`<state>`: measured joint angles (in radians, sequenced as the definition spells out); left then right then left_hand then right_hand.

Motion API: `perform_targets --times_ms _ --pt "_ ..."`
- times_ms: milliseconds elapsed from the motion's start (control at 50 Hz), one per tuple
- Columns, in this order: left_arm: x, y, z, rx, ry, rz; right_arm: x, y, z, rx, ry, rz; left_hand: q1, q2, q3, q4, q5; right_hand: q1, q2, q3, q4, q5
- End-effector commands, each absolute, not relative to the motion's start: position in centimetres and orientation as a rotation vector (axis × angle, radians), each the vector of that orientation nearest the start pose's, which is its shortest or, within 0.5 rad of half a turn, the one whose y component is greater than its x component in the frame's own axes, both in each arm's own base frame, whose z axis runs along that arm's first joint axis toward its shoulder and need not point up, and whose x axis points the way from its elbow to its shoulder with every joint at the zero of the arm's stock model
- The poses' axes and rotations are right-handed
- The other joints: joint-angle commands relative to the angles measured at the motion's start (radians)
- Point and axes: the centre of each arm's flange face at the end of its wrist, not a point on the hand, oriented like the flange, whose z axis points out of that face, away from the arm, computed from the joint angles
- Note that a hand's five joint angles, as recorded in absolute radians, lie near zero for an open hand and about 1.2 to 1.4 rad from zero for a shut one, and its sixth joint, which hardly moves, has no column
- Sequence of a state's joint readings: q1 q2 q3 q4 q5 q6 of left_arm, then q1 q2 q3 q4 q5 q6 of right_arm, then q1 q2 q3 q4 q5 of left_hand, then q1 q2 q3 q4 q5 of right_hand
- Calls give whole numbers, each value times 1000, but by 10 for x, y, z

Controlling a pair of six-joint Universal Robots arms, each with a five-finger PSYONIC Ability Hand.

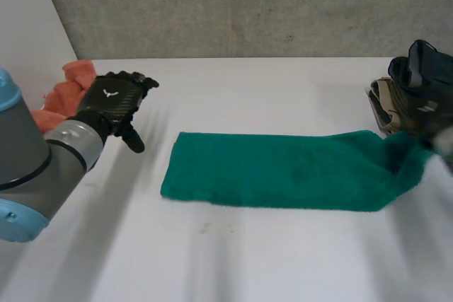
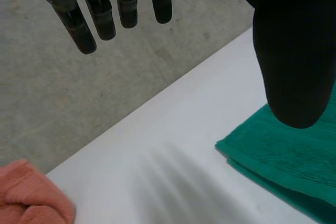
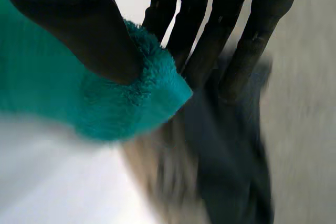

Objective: Fold the laundry.

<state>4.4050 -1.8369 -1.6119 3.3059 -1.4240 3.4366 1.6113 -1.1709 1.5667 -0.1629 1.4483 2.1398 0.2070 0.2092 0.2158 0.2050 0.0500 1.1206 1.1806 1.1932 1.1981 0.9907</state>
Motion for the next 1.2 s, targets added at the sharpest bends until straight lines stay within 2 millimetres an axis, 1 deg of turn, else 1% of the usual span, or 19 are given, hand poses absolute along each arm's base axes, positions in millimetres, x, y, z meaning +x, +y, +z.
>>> perform_targets --times_ms 20,80,100,160,320,340,360,380,440,520,600,740,800,840,920,1060,1100,1120,1200 --pt "-231 -285 236 827 2275 -2151 293 -296 212 -1694 1758 -2319 -32 -35 -41 -30 -50 276 216 203 198 231" --pt "-226 -283 237 809 2274 -2148 339 -268 201 -1750 1497 -2290 -32 -35 -41 -30 -50 276 216 203 198 231" --pt "-225 -282 237 809 2274 -2148 369 -246 192 -1778 1327 -2251 -32 -35 -41 -30 -50 276 216 203 198 231" --pt "-222 -279 234 804 2287 -2132 409 -212 172 -1822 1134 -2163 -32 -35 -41 -30 -50 276 216 203 198 231" --pt "-221 -274 226 810 2318 -2097 442 -185 120 -1893 1040 -2016 -32 -35 -41 -30 -50 276 216 203 198 231" --pt "-222 -273 226 814 2319 -2099 443 -184 121 -1886 1040 -2025 -32 -35 -41 -30 -50 47 -13 -26 -30 2" --pt "-222 -273 226 816 2319 -2099 444 -182 124 -1883 1040 -2030 -32 -35 -41 -30 -50 -295 -355 -368 -373 -340" --pt "-222 -273 226 814 2317 -2103 443 -184 130 -1867 1069 -2050 -32 -35 -41 -30 -50 -946 -1006 -1019 -1024 -991" --pt "-225 -274 230 819 2302 -2122 437 -190 144 -1820 1190 -2100 -32 -35 -41 -30 -50 -946 -1006 -1019 -1024 -991" --pt "-230 -276 239 829 2263 -2170 400 -206 161 -1600 1603 -2050 -32 -35 -41 -30 -50 -946 -1006 -1019 -1024 -991" --pt "-247 -272 246 887 2235 -2227 357 -231 160 -1407 1889 -1893 -32 -35 -41 -30 -50 -946 -1006 -1019 -1024 -991" --pt "-279 -259 241 1017 2236 -2266 309 -237 138 -1280 2156 -1656 -32 -35 -41 -30 -50 -946 -1006 -1019 -1024 -991" --pt "-286 -257 234 1049 2251 -2253 292 -242 124 -1273 2242 -1610 -32 -35 -41 -30 -50 -656 -716 -728 -733 -700" --pt "-287 -256 233 1057 2257 -2247 275 -250 118 -1268 2314 -1611 -32 -35 -41 -30 -50 203 143 130 126 158" --pt "-290 -253 232 1075 2256 -2244 256 -267 118 -1265 2341 -1759 -32 -35 -41 -30 -50 276 216 203 198 231" --pt "-288 -253 237 1061 2242 -2260 266 -274 185 -1384 2086 -2227 -32 -35 -41 -30 -50 276 216 203 198 231" --pt "-286 -252 238 1055 2237 -2261 284 -264 192 -1459 1975 -2254 -32 -35 -41 -30 -50 276 216 203 198 231" --pt "-286 -252 240 1052 2234 -2265 312 -243 196 -1529 1822 -2256 -32 -35 -41 -30 -50 276 216 203 198 231" --pt "-281 -250 244 1016 2226 -2268 367 -196 180 -1668 1551 -2140 -32 -35 -41 -30 -50 276 216 203 198 231"
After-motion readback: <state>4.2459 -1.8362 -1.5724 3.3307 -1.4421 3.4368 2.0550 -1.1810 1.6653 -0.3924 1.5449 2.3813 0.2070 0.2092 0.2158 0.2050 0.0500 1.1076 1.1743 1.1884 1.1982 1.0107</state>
